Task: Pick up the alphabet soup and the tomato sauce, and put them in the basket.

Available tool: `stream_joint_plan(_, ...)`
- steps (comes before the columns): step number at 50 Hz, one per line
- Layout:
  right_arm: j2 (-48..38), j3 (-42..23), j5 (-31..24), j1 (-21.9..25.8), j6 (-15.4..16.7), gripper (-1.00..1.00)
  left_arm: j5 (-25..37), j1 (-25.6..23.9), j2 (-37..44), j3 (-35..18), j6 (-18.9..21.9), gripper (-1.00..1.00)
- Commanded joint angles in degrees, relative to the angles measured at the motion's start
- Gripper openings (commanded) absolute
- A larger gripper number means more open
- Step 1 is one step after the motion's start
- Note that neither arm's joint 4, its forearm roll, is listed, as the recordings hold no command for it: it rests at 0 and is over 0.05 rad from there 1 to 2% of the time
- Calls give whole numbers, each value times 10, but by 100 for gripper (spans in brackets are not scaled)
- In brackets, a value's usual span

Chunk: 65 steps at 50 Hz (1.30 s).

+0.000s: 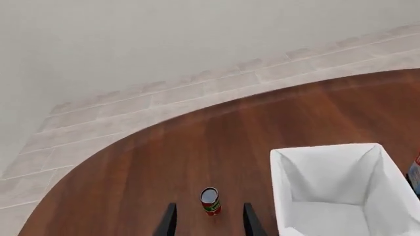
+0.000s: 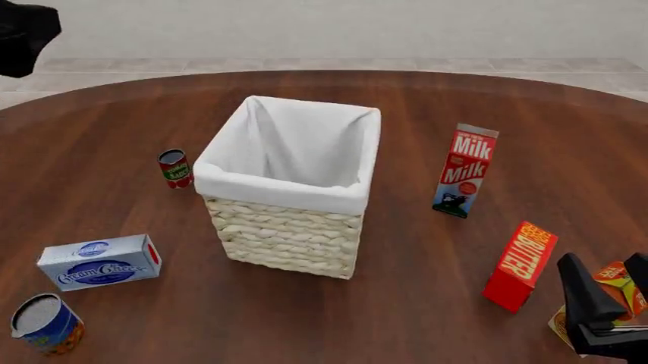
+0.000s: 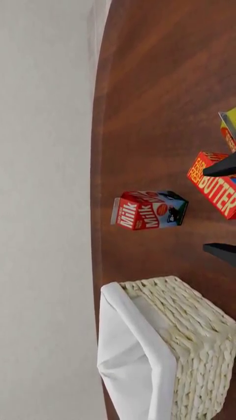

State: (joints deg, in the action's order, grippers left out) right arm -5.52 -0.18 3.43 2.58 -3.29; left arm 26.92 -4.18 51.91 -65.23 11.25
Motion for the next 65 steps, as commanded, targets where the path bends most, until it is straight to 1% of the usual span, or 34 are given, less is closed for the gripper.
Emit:
stream_joint_plan(1,6,0,-4,-3,-3,100,42,23,105,-71,-35,100)
stream_joint_plan(3,-2,1,2,-5,-3,100,44,30,115,-75,-17,100)
stream_joint_plan(4,5,1,-4,-6,-4,100,52,29,125,-82,-29,100)
stream_joint_plan(6,1,1,-1,-6,-5,100,56,32,133,-87,-29,100)
stream_joint_plan(7,2,1,-2,-6,-5,100,55,46,151,-94,-17,100)
stream_joint_plan(8,2,1,-2,-6,-5,100,55,46,151,-94,-17,100)
stream_joint_plan(9,3,1,-3,-6,-5,100,53,56,162,-96,-2,100)
stream_joint_plan(10,3,1,-3,-5,-6,100,52,53,171,-95,2,100)
stream_joint_plan(11,4,1,-3,-5,-5,100,53,62,184,-97,0,100)
stream_joint_plan(13,2,1,-1,-5,-4,100,56,59,198,-100,5,100)
stream_joint_plan(15,6,1,-5,-6,-4,100,66,65,219,-118,-9,100)
stream_joint_plan(17,8,1,-6,-6,-4,100,66,66,227,-122,-4,100)
stream_joint_plan(19,9,1,-7,-7,-5,100,72,79,252,-137,-7,100)
stream_joint_plan(20,6,1,-4,-7,-7,100,75,82,265,-143,-2,100)
stream_joint_plan(22,3,1,-2,-8,-8,100,91,82,279,-160,-29,100)
stream_joint_plan(23,4,1,-2,-8,-9,100,100,77,285,-170,-34,100)
stream_joint_plan(25,4,1,-2,-8,-9,100,106,82,290,-187,-32,100)
stream_joint_plan(26,4,1,-2,-8,-10,100,114,79,294,-199,-40,100)
stream_joint_plan(27,3,1,-2,-7,-11,100,121,76,295,-207,-38,100)
stream_joint_plan(31,1,1,0,-7,-11,100,136,58,297,-218,-45,100)
stream_joint_plan(34,1,1,1,-7,-14,100,150,38,306,-227,-76,100)
stream_joint_plan(35,1,1,1,-8,-15,100,155,31,310,-231,-98,100)
stream_joint_plan(37,2,1,1,-9,-16,100,155,28,317,-233,-111,100)
stream_joint_plan(45,13,1,-9,-12,-20,100,153,36,357,-260,-122,100)
stream_joint_plan(49,15,1,-11,-12,-20,100,154,40,369,-276,-118,100)
stream_joint_plan(51,17,1,-13,-13,-20,100,167,49,385,-288,-120,100)
stream_joint_plan(54,18,1,-14,-14,-19,100,157,47,380,-281,-117,100)
stream_joint_plan(58,19,1,-14,-14,-20,100,148,51,392,-273,-118,100)
stream_joint_plan(65,19,1,-15,-15,-20,100,120,74,430,-271,-115,100)
